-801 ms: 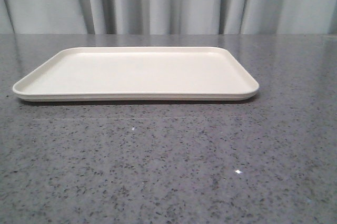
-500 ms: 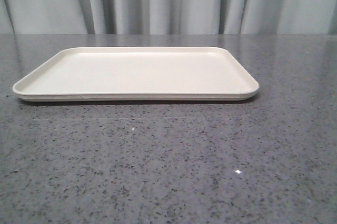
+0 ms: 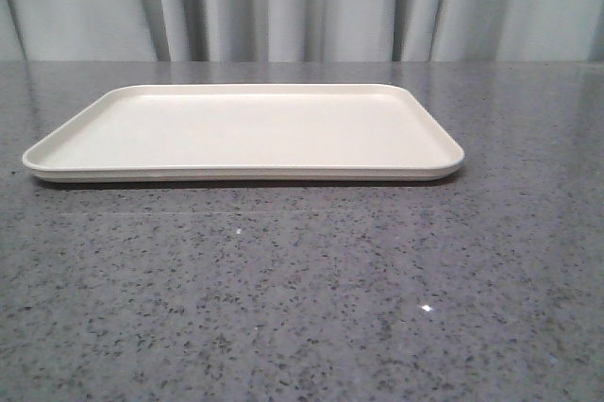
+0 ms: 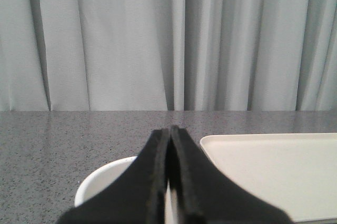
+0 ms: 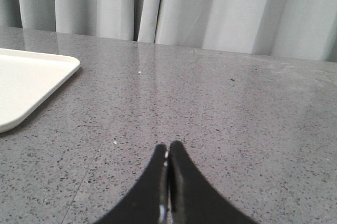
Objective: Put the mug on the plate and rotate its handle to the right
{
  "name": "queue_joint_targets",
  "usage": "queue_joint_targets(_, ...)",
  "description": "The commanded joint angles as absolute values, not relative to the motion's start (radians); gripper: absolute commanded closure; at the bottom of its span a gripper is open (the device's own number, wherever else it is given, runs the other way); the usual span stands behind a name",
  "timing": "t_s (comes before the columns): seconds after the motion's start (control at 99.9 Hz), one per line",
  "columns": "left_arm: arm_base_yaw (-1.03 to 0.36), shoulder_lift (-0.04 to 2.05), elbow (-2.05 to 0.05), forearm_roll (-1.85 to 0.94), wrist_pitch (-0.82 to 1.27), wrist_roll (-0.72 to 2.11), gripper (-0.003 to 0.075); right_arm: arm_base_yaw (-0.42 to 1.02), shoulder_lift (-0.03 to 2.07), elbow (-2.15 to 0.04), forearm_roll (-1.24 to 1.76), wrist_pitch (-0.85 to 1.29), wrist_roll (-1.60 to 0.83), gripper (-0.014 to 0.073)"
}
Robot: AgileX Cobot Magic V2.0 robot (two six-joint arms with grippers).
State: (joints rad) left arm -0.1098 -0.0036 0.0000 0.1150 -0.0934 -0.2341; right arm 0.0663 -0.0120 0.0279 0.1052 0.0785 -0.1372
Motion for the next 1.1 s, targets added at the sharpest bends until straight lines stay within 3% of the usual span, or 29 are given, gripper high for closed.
queue_joint_targets(0.0, -0.107, -0.033, 0.009, 0.113, -0.172, -0.244, 0.0740, 0.066, -0.032, 0.027, 0.093, 0.000, -0.139, 0.0654)
queue_joint_targets(1.091, -0.109, -0.033, -0.066, 0.017, -0.249, -0.244, 0.0740, 0.066, -0.032, -0.026, 0.173, -0.092, -0.138, 0.0654)
